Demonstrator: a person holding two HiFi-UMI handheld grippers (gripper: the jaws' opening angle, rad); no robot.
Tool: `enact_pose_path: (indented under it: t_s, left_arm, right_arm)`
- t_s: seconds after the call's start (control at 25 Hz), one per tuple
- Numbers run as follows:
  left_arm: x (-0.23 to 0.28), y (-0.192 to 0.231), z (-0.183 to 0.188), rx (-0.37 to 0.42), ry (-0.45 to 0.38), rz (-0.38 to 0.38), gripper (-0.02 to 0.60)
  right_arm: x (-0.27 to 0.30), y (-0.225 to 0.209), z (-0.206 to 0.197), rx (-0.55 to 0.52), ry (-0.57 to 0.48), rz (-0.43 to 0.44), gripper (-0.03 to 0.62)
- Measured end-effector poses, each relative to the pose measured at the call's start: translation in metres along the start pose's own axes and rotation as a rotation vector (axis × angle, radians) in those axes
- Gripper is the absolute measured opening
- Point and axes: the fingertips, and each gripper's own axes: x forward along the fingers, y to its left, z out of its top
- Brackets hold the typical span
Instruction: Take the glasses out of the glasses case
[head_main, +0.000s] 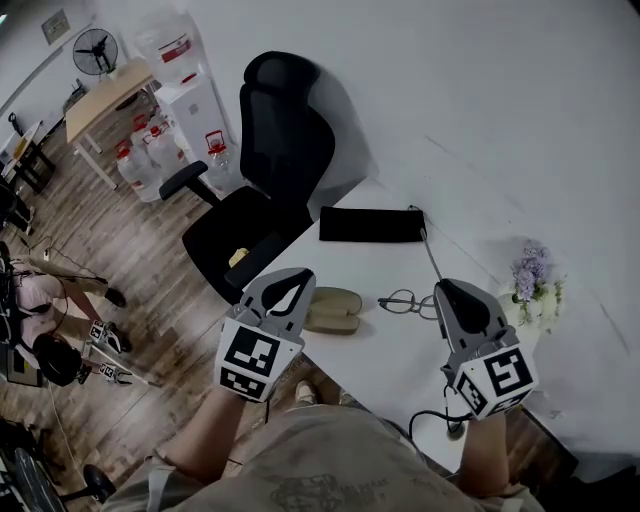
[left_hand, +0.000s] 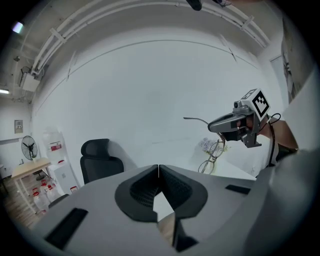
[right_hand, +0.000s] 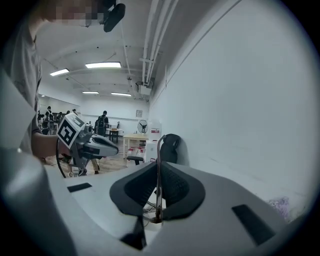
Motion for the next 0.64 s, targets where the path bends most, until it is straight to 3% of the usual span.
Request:
enact_pose_path:
  t_s: [0.64]
  left_arm:
    - [-0.0001,-0.0049,0.0035,-0.011,0.022,0.005,0.020]
  right_arm:
    - [0.0021,0.0004,0.0026,0.004,0.017,0.038,0.046]
